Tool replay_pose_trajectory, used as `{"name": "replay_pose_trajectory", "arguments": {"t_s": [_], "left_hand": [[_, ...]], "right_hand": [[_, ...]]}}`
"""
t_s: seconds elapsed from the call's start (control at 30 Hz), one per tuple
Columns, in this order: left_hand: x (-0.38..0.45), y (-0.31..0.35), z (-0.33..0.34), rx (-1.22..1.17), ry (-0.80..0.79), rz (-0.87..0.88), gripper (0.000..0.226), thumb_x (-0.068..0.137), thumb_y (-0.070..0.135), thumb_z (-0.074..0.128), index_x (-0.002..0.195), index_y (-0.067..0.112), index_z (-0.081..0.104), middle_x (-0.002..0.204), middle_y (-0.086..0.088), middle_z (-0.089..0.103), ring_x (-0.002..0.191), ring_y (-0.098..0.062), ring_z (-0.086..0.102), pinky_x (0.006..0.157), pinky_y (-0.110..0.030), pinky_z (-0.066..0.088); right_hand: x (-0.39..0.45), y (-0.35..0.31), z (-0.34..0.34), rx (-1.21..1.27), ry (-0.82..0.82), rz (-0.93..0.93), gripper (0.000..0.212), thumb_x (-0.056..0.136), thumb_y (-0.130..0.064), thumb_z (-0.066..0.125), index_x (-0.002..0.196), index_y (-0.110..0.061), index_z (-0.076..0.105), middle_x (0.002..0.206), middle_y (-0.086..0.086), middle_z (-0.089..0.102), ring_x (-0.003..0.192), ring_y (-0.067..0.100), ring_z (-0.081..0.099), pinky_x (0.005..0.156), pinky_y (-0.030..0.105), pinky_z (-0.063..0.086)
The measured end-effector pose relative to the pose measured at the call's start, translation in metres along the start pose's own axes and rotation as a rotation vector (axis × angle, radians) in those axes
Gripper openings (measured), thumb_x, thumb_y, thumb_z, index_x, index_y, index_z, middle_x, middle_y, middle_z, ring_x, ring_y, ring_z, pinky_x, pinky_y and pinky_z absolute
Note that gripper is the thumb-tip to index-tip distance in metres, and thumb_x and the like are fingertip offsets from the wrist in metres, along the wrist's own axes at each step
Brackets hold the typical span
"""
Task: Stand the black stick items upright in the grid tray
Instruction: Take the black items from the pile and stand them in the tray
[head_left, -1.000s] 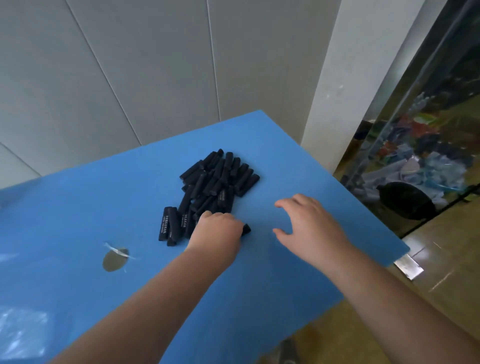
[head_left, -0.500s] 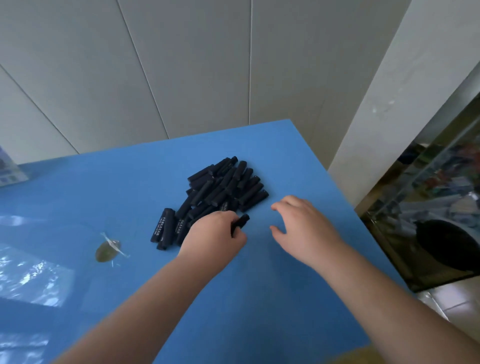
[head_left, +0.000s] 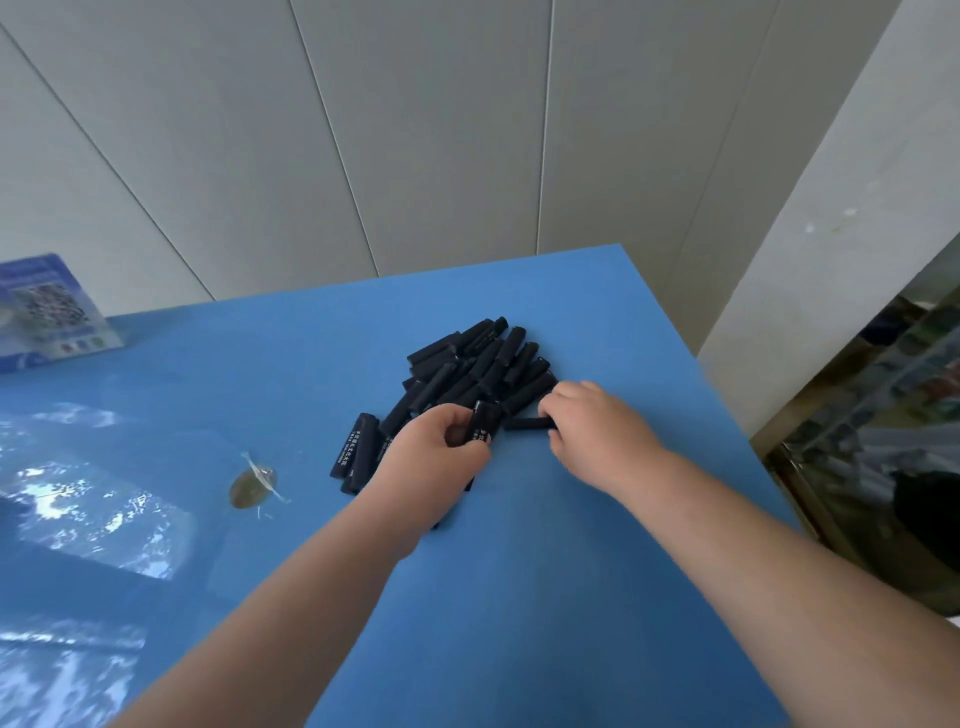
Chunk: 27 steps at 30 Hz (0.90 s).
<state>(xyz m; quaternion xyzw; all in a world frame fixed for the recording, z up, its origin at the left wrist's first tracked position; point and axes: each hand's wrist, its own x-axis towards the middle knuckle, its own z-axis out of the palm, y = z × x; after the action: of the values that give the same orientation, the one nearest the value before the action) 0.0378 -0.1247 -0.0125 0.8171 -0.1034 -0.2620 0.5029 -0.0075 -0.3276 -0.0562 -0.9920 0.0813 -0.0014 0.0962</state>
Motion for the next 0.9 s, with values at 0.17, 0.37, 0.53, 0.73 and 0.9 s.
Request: {"name": "replay_pose_trajectory", "arguments": {"t_s": [0.17, 0.37, 0.53, 0.73, 0.9], "left_hand": [[-0.008, -0.002, 0.001, -0.125, -0.031, -0.004, 0.019, 0.078, 0.034, 0.062, 0.090, 0.046, 0.070, 0.081, 0.015, 0.073, 0.073, -0.008, 0.062, 0.077, -0.037, 0.048], [-0.018, -0.006, 0.000, -0.164, -0.001, 0.035, 0.018, 0.087, 0.029, 0.065, 0.095, 0.042, 0.074, 0.093, 0.011, 0.076, 0.093, -0.016, 0.071, 0.100, -0.046, 0.052], [-0.029, -0.006, 0.000, -0.228, -0.003, 0.035, 0.021, 0.078, 0.034, 0.065, 0.097, 0.037, 0.075, 0.099, 0.004, 0.077, 0.104, -0.029, 0.069, 0.102, -0.050, 0.050], [-0.042, -0.021, -0.015, -0.323, 0.053, 0.030, 0.016, 0.091, 0.023, 0.065, 0.100, 0.031, 0.076, 0.102, 0.002, 0.076, 0.092, -0.016, 0.071, 0.089, -0.033, 0.053], [-0.062, -0.040, -0.043, -0.331, 0.058, 0.045, 0.019, 0.084, 0.028, 0.066, 0.100, 0.026, 0.075, 0.103, -0.003, 0.076, 0.094, -0.018, 0.072, 0.092, -0.036, 0.054]], "right_hand": [[-0.016, 0.001, -0.003, 0.060, -0.019, -0.022, 0.017, 0.090, -0.021, 0.054, 0.099, -0.025, 0.068, 0.095, -0.007, 0.058, 0.096, 0.021, 0.057, 0.072, 0.035, 0.051], [-0.045, -0.009, -0.019, 0.545, 0.256, 0.008, 0.007, 0.083, -0.026, 0.072, 0.079, -0.029, 0.066, 0.078, -0.011, 0.057, 0.075, 0.008, 0.057, 0.065, 0.021, 0.047], [-0.057, -0.021, -0.031, 0.950, 0.250, 0.097, 0.006, 0.088, -0.035, 0.071, 0.085, -0.030, 0.072, 0.086, -0.018, 0.071, 0.083, 0.001, 0.066, 0.072, 0.012, 0.046], [-0.052, -0.038, -0.033, 1.183, 0.165, 0.094, 0.009, 0.093, -0.033, 0.068, 0.087, -0.035, 0.075, 0.081, -0.019, 0.074, 0.075, -0.005, 0.066, 0.073, 0.022, 0.049], [-0.044, -0.075, -0.028, 1.290, 0.122, 0.051, 0.007, 0.088, -0.029, 0.076, 0.095, -0.028, 0.078, 0.090, -0.010, 0.078, 0.085, 0.006, 0.073, 0.080, 0.025, 0.059]]}}
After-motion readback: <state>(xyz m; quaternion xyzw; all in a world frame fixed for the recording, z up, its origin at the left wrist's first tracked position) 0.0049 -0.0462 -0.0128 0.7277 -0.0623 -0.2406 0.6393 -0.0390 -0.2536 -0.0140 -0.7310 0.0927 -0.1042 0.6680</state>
